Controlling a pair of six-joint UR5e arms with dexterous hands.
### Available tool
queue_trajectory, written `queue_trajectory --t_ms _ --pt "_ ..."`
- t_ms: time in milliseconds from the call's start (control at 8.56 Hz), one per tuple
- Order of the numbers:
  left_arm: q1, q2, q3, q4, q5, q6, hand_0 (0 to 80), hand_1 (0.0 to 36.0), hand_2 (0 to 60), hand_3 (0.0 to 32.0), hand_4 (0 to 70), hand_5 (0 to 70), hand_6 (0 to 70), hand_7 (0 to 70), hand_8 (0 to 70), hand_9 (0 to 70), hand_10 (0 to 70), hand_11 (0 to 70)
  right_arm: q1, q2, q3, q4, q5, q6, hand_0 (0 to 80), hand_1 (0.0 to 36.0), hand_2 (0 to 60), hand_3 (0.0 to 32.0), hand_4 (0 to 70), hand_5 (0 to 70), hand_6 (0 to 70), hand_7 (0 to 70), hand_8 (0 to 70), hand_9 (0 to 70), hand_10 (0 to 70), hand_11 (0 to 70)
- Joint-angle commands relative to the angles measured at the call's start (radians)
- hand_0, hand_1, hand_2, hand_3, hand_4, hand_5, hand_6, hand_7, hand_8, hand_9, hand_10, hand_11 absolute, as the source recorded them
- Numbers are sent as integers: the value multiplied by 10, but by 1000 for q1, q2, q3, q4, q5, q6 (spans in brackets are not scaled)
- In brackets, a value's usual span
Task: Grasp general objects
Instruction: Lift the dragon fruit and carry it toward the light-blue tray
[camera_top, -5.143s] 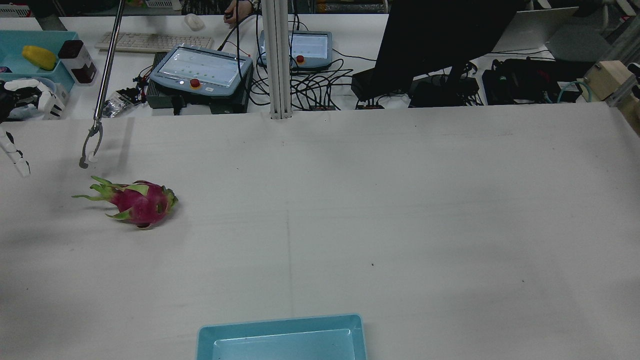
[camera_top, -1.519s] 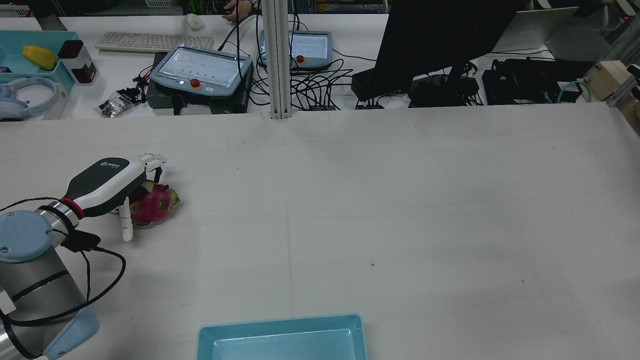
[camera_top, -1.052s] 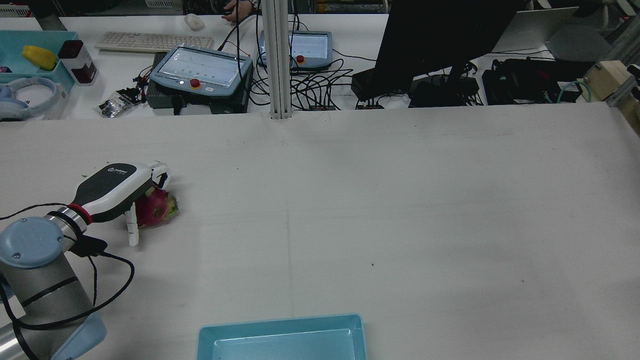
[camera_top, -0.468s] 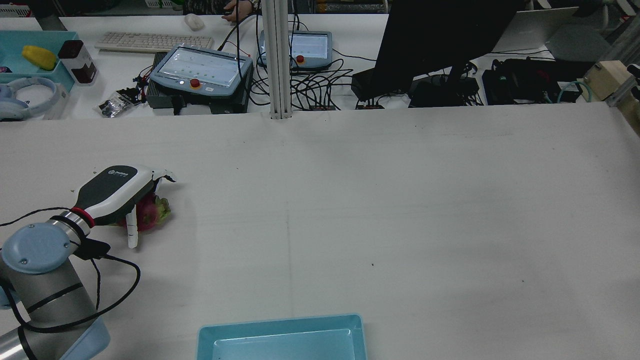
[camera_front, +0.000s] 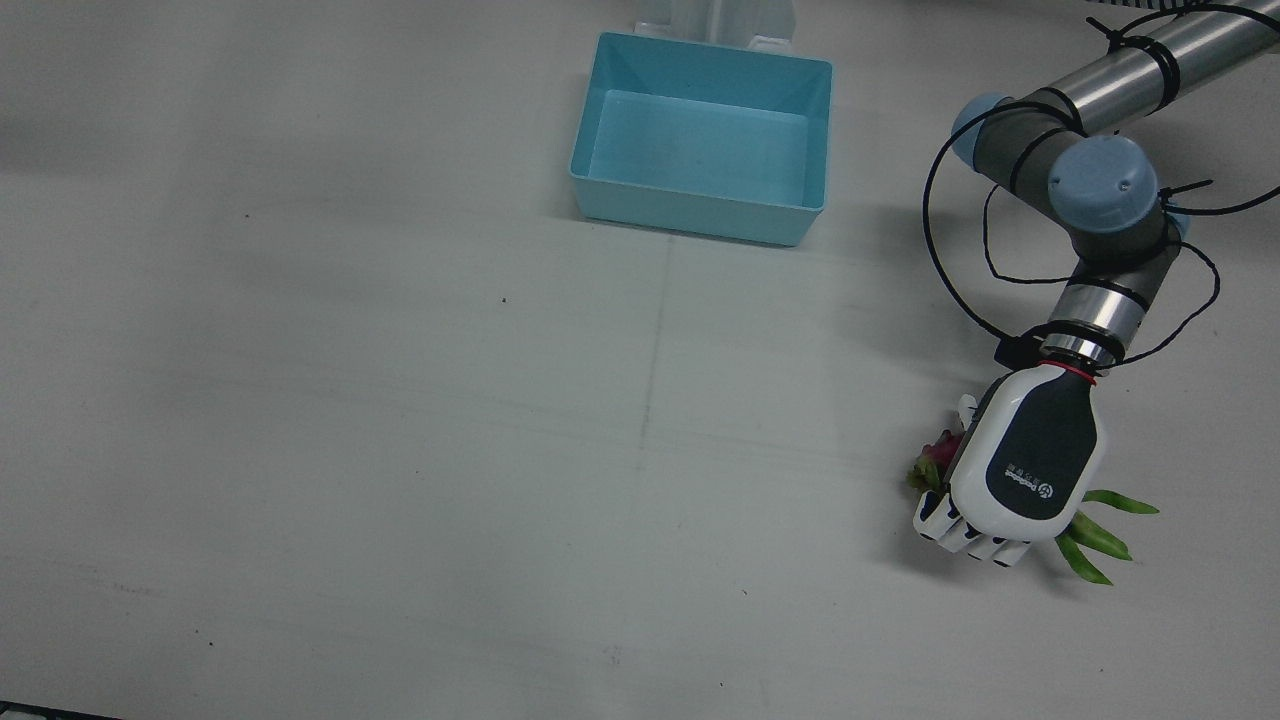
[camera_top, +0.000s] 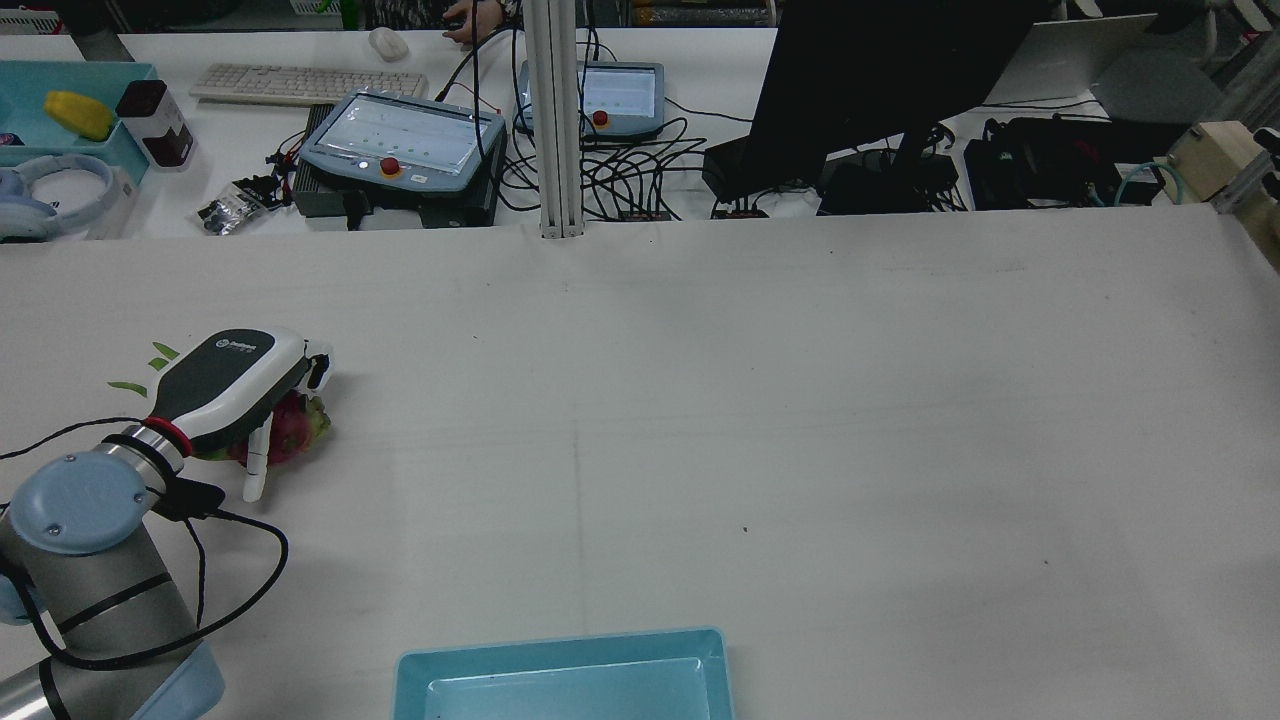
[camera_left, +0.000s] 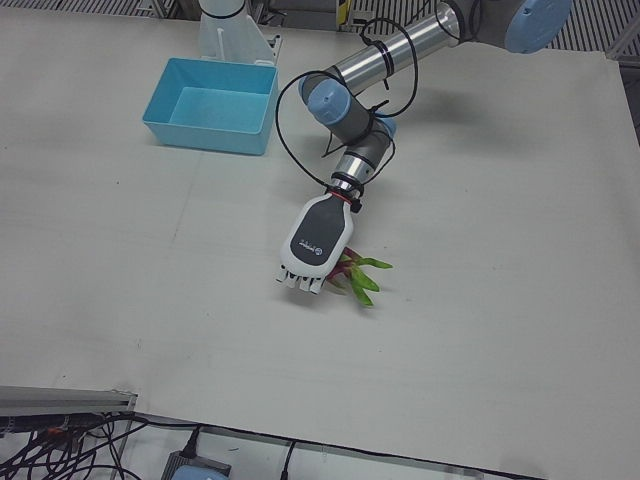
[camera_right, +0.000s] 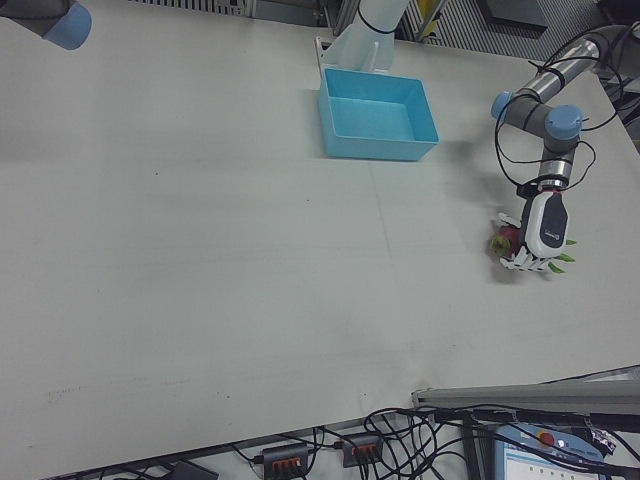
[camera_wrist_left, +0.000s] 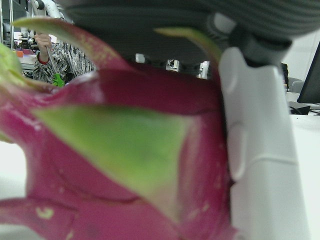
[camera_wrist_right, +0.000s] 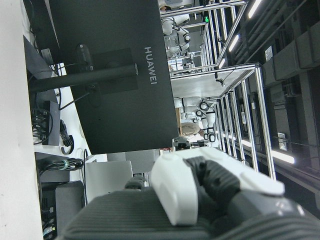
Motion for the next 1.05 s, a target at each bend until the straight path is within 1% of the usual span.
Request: queue_trajectory --t_ms 0,117,234,351,468,584,701,818,935 --pt "-1 0 -89 59 9 -6 800 360 600 0 367 700 700 700 700 700 700 700 0 0 1 0 0 0 0 0 0 0 0 0 0 0 0 0 0 0" --pt "-1 0 -142 89 28 -9 800 360 600 0 376 700 700 700 700 700 700 700 0 0 1 0 0 0 0 0 0 0 0 0 0 0 0 0 0 0" --pt "-4 -3 -189 105 99 -35 800 360 600 0 378 700 700 700 700 700 700 700 0 0 1 0 0 0 0 0 0 0 0 0 0 0 0 0 0 0" --pt "-9 -47 -187 110 180 -124 800 360 600 0 373 700 700 700 700 700 700 700 0 0 1 0 0 0 0 0 0 0 0 0 0 0 0 0 0 0" --pt "-13 -99 -190 114 263 -196 800 360 600 0 373 700 700 700 700 700 700 700 0 0 1 0 0 0 0 0 0 0 0 0 0 0 0 0 0 0" --pt "-27 -168 -197 141 352 -250 800 360 600 0 378 700 700 700 700 700 700 700 0 0 1 0 0 0 0 0 0 0 0 0 0 0 0 0 0 0" --pt "-44 -254 -196 180 424 -270 800 360 600 0 391 700 700 700 700 700 700 700 0 0 1 0 0 0 0 0 0 0 0 0 0 0 0 0 0 0" --pt "-50 -288 -190 162 509 -337 800 360 600 0 401 700 700 700 700 700 700 700 0 0 1 0 0 0 0 0 0 0 0 0 0 0 0 0 0 0" --pt "-52 -283 -158 30 572 -496 800 360 600 0 418 700 700 700 700 700 700 700 0 0 1 0 0 0 0 0 0 0 0 0 0 0 0 0 0 0"
